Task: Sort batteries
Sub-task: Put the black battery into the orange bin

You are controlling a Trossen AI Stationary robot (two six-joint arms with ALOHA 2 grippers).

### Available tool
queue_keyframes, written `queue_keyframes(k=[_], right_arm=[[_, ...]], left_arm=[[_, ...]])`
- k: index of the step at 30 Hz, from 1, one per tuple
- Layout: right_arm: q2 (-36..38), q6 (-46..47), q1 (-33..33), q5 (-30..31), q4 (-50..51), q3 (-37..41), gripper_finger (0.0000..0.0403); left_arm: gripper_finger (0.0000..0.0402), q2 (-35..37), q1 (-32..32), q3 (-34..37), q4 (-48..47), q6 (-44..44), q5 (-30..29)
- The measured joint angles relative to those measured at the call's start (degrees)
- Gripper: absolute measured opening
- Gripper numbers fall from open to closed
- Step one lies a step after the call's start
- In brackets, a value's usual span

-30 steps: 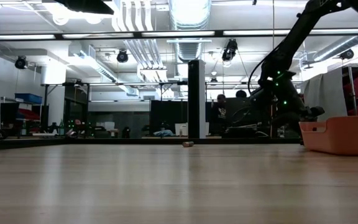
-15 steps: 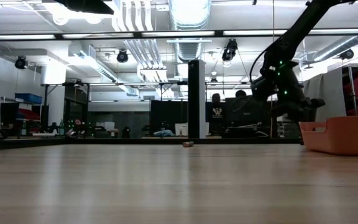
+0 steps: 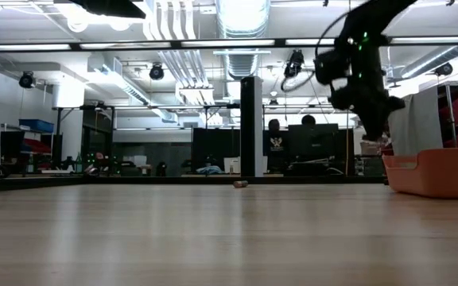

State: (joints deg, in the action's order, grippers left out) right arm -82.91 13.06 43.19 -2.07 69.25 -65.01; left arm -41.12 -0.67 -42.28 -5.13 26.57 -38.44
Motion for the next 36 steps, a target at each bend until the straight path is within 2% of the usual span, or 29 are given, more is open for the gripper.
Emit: queue_keyframes(k=[9,14,19,25,31,36], right_arm=[[7.0,-3.3,-20.1,-1.5,7.8,0.3,0.0037],[8.8,0.8,-30.6,-1.4,8.8,1.4,0.0037],[7.9,5.9,-38.2,-1.1,8.7,3.4,0.0037],[7.5,11.2,-42.5,2.2,8.4,4.1,0.0065],[7.9,13.2,-43.0,3.3,8.4,4.1,0.0117],[8.5,13.4,-43.0,6.2,6.8,4.1,0.0142]], left_arm=[[0.0165,0.0,0.0,0.0,0.0,0.0,0.0],[0.0165,0.0,0.0,0.0,0.0,0.0,0.0],[0.0165,0.0,0.0,0.0,0.0,0.0,0.0],[0.0165,0.0,0.0,0.0,0.1,-0.1,0.0],[0.0165,0.0,0.0,0.0,0.5,-0.7,0.0],[0.0165,-0.3,0.0,0.0,1.2,-2.1,0.1]])
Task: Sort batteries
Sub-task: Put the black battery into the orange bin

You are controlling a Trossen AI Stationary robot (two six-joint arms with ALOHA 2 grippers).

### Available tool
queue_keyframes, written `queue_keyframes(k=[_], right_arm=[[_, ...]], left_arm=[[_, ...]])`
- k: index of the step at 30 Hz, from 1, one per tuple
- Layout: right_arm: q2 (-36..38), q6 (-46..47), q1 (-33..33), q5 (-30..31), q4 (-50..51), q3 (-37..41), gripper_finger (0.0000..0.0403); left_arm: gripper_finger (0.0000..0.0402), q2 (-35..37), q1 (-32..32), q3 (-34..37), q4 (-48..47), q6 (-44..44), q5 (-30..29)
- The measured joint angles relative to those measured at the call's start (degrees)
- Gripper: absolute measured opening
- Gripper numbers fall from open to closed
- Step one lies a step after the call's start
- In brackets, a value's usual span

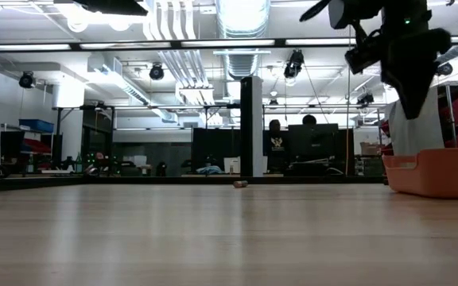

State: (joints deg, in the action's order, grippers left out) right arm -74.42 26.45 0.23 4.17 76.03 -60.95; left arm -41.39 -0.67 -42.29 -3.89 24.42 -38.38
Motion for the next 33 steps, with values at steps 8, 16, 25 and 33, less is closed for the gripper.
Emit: queue_keyframes(k=[8,16,25,33], right_arm=[[2.3,-0.5,0.0,15.8,-14.6,0.1,0.0151],[5.3,1.4,0.0,29.3,-26.5,0.1,0.0128],[10.2,9.8,0.3,31.8,-27.1,-0.5,0.0114],[16.8,7.1,0.3,31.9,-27.1,-0.5,0.0132]], left_arm=[[0.0165,-3.1,0.0,0.0,2.7,-5.5,0.4],[0.0165,-11.3,0.0,0.0,12.6,-9.2,4.0],[0.0165,-23.5,0.1,-4.6,14.3,-15.9,4.7],[0.0165,-38.1,4.1,-8.6,14.6,-22.1,5.1]])
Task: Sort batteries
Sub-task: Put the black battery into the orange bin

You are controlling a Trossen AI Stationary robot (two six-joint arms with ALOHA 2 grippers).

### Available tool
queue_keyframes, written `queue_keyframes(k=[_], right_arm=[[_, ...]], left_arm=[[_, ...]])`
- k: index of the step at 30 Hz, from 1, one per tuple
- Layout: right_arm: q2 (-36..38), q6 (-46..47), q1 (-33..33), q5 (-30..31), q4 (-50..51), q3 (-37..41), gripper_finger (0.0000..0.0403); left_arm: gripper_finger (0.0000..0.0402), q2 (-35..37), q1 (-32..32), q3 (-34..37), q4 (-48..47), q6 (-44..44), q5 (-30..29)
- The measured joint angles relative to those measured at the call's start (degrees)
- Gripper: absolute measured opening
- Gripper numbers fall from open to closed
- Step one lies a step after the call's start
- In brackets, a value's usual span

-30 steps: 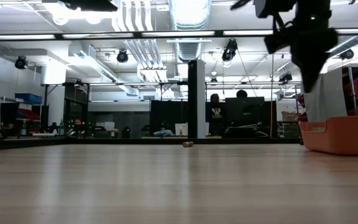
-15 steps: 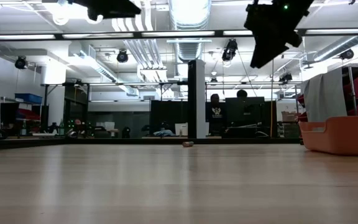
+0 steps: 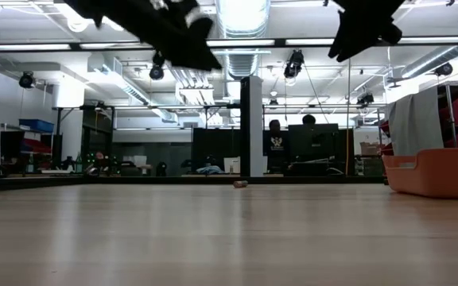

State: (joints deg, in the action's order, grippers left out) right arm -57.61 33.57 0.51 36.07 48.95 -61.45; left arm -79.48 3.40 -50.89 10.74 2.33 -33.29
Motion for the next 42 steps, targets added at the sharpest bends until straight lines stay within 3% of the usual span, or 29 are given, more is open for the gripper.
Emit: queue_keyframes(k=[6,11,22,31,42], right_arm=[[2.0,-1.5,0.0,0.0,0.0,0.0,0.0150],[2.0,-2.7,0.0,-0.1,0.1,0.0,0.0162],[2.0,-5.1,0.0,-0.5,0.6,0.3,0.0173],[2.0,-4.9,0.0,-0.5,0.2,2.8,0.0164],[2.0,-4.5,0.0,-0.5,0.1,4.3,0.0178]], left_arm=[[0.0165,-11.5,6.4,0.0,9.1,-5.7,5.7],[0.0165,-20.8,10.1,-0.6,16.5,-6.4,6.5],[0.0165,-34.6,14.4,-9.4,12.6,-9.8,13.0],[0.0165,-40.6,16.2,-16.7,0.8,-10.3,10.4],[0.0165,-40.1,16.4,-15.9,0.1,-9.7,11.4]])
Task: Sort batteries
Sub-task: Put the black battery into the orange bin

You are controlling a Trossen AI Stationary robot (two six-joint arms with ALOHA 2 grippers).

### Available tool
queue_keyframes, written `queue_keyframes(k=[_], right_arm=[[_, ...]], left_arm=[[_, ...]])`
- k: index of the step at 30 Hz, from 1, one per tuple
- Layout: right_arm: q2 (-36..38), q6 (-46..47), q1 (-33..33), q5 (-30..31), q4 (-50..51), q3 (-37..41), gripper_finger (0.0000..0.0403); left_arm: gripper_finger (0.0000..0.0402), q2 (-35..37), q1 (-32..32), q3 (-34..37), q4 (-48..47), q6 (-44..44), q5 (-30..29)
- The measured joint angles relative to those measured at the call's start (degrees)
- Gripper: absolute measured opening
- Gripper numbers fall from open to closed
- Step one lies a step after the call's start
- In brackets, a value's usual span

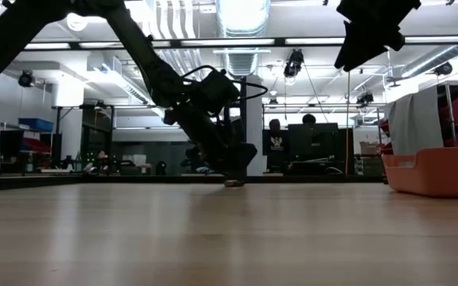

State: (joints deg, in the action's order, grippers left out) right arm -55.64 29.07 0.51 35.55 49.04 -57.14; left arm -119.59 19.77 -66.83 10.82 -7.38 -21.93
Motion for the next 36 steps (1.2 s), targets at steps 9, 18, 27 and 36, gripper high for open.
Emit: queue_keyframes(k=[9,18,27,36], right_arm=[[0.0,-0.4,0.0,0.0,0.0,0.0,0.0169],[0.0,-0.6,0.0,0.0,0.0,0.0,0.0180],[0.0,-0.6,0.0,0.0,0.0,0.0,0.0168],[0.0,-0.7,0.0,-2.6,-0.3,0.9,0.0175]], left_arm=[[0.0165,0.5,0.3,1.7,-3.3,0.7,4.0],[0.0122,-1.1,1.0,3.5,-1.3,2.8,7.6],[0.0025,-1.2,1.3,3.7,-1.1,2.4,6.9],[0.0025,1.4,-0.1,4.0,-2.2,4.0,7.5]])
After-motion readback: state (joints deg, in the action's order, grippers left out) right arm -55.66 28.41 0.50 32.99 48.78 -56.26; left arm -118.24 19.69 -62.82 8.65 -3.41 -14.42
